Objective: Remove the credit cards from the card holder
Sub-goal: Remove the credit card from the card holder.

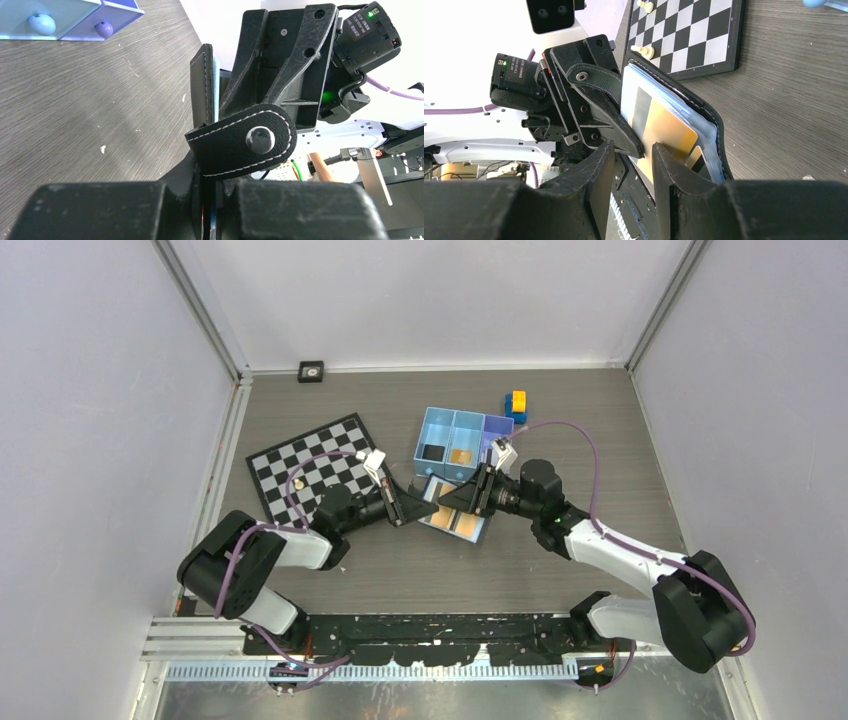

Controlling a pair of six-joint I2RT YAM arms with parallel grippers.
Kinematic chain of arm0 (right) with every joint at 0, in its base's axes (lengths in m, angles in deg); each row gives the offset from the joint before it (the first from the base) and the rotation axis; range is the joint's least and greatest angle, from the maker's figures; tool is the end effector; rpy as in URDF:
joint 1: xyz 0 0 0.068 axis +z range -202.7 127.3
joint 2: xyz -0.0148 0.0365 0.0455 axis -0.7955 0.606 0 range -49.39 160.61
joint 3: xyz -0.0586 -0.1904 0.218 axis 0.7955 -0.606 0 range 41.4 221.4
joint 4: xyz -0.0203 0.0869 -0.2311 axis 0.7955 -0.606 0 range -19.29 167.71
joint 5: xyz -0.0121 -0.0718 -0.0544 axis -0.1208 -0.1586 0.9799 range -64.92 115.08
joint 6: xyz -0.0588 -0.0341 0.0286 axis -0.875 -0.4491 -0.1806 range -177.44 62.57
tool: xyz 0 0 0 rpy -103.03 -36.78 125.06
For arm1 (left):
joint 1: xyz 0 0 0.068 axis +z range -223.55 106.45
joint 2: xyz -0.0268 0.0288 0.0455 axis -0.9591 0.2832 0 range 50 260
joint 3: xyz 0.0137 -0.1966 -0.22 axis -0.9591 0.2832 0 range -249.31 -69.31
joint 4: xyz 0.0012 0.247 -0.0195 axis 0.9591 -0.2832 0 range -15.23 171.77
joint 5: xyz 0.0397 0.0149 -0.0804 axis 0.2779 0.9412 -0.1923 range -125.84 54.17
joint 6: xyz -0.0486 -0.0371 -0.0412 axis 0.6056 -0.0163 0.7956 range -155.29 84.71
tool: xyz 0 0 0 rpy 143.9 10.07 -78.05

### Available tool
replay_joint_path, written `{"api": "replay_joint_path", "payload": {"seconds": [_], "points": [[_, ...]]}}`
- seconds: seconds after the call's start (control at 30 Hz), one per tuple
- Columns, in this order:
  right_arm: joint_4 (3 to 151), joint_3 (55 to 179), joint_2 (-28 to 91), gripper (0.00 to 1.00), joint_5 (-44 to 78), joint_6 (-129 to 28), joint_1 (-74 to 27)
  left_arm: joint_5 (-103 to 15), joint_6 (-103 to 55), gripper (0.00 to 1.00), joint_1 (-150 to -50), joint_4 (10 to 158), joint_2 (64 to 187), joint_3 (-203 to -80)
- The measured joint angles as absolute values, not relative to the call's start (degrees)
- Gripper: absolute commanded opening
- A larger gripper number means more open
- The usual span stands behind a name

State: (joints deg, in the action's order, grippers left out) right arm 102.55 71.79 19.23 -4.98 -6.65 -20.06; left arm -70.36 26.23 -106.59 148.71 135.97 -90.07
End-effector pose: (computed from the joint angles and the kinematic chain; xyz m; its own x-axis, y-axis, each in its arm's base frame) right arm 0.1999 0.1648 0.2560 -0.8028 0.2820 -0.5252 -0.4036 0.3914 0.8270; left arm 0.2121 -0.1796 0.2199 -0.8002 -0.3433 -0.4917 0.4629 0.1677 -0.8704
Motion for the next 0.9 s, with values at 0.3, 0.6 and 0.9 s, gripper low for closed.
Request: {"api": "replay_joint_path", "payload": {"seconds": [0.3,0.6,0.9], "points": [[102.6,71.7,18.3,0.38,-4.4,-6.4,-20.1,-68.9,25.6,0.0,-106.4,147.4,132.7,-89.3],[102.6,71.7,18.6,0.36,-4.5,-6.1,-20.1,-66.9,25.3,0.0,-104.9,144.6,126.8,-87.8],[103.2,71.6,18.7,0.27,-4.7,-5.3,-20.2,-67.9,27.6,0.0,-104.9,149.3,129.3,-87.8]]}}
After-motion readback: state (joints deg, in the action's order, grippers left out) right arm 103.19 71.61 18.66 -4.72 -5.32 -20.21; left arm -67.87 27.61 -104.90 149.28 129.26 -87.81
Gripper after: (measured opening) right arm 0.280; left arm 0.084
